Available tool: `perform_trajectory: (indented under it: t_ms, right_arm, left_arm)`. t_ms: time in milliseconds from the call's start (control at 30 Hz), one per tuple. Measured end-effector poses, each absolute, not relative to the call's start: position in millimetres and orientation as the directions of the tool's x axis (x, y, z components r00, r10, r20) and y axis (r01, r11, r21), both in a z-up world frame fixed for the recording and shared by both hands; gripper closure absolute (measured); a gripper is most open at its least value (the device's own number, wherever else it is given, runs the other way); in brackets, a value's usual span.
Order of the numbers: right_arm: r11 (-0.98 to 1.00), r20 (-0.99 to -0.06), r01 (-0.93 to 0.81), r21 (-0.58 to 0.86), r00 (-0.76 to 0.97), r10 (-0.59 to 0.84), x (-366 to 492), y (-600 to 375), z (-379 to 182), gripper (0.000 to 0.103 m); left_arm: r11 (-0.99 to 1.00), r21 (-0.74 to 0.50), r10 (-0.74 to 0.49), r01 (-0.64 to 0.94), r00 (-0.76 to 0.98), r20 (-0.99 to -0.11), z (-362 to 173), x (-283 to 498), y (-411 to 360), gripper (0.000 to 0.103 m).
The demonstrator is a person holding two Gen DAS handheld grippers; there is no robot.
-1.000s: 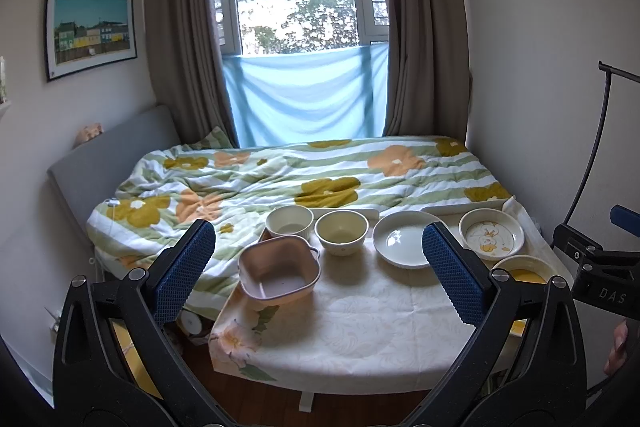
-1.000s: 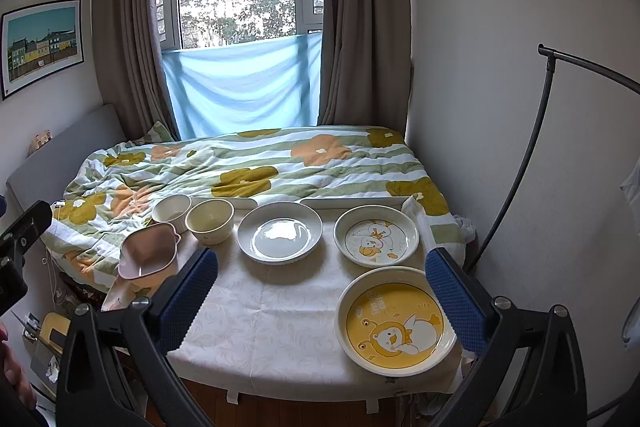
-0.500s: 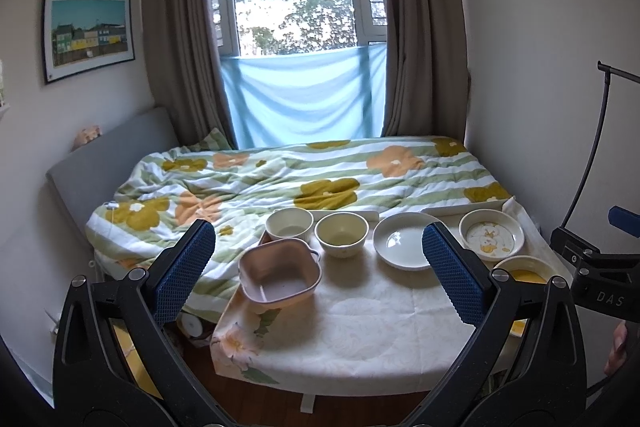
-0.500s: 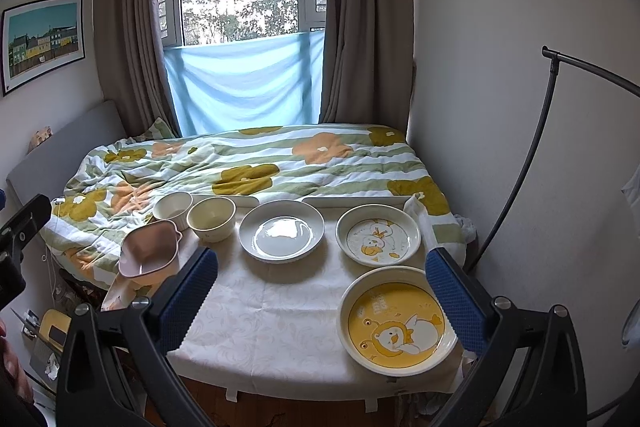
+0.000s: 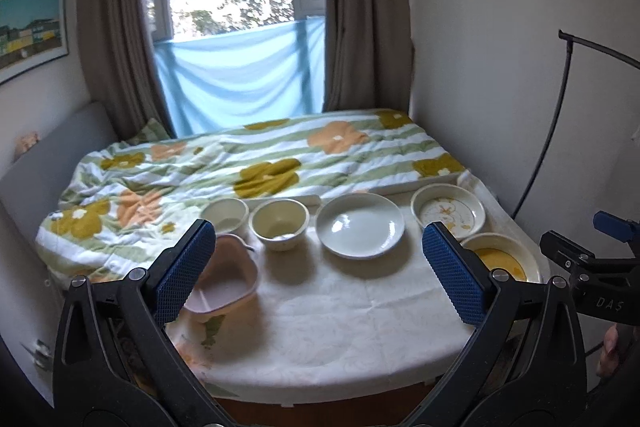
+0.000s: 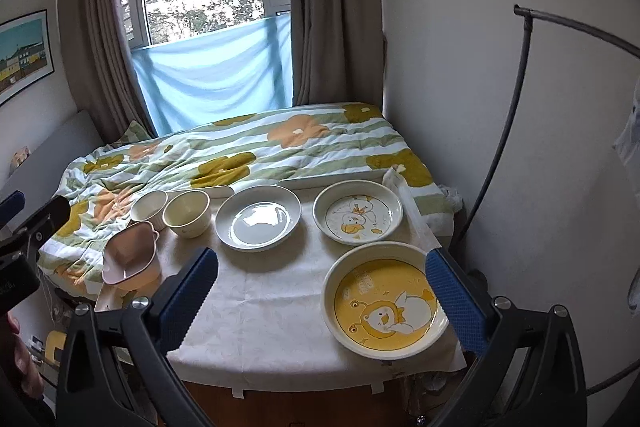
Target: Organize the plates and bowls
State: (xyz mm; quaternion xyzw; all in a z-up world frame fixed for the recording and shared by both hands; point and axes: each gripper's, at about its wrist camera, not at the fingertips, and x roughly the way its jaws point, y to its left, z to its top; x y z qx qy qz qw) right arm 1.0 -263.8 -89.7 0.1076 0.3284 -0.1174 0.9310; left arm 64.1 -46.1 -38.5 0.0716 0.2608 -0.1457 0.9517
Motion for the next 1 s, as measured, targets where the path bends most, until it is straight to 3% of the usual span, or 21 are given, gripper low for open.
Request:
perform_trajectory:
  t_ms: [467, 567, 700, 733, 900, 1000]
  right_arm:
    - [0.873, -0.784, 0.389, 0.294, 0.620, -0.013, 2.1, -402.1, -213.4, 0.001]
    - [0.864, -0.797, 0.367, 0.344, 0.600, 0.063, 7.9, -420.4, -235.8, 0.013]
    - [0.845, -0.798, 0.354, 0.399, 0.589, 0.130, 14.6, -441.3, -257.9, 0.022]
    - [0.843, -0.797, 0.348, 0.410, 0.586, 0.146, 16.5, -445.4, -261.0, 0.030]
    - [0.843, -0.785, 0.314, 0.436, 0.592, 0.185, 24.1, -456.1, -267.5, 0.046]
    - [0.852, -0.764, 0.287, 0.439, 0.618, 0.186, 26.3, -460.0, -261.8, 0.048]
  left_arm:
    - [0.772, -0.061, -0.414, 0.632, 0.429, -0.803, -188.1, 136.0, -210.2, 0.001]
    - [0.757, -0.090, -0.404, 0.647, 0.355, -0.843, -218.1, 148.2, -231.7, 0.003]
    - [0.762, -0.117, -0.377, 0.637, 0.289, -0.880, -250.4, 162.5, -249.3, 0.028]
    - [0.765, -0.121, -0.368, 0.633, 0.276, -0.888, -256.2, 165.1, -252.3, 0.029]
    - [0.781, -0.117, -0.338, 0.614, 0.258, -0.905, -269.7, 171.8, -258.8, 0.030]
    - [0.785, -0.121, -0.333, 0.608, 0.248, -0.910, -274.2, 175.2, -262.8, 0.034]
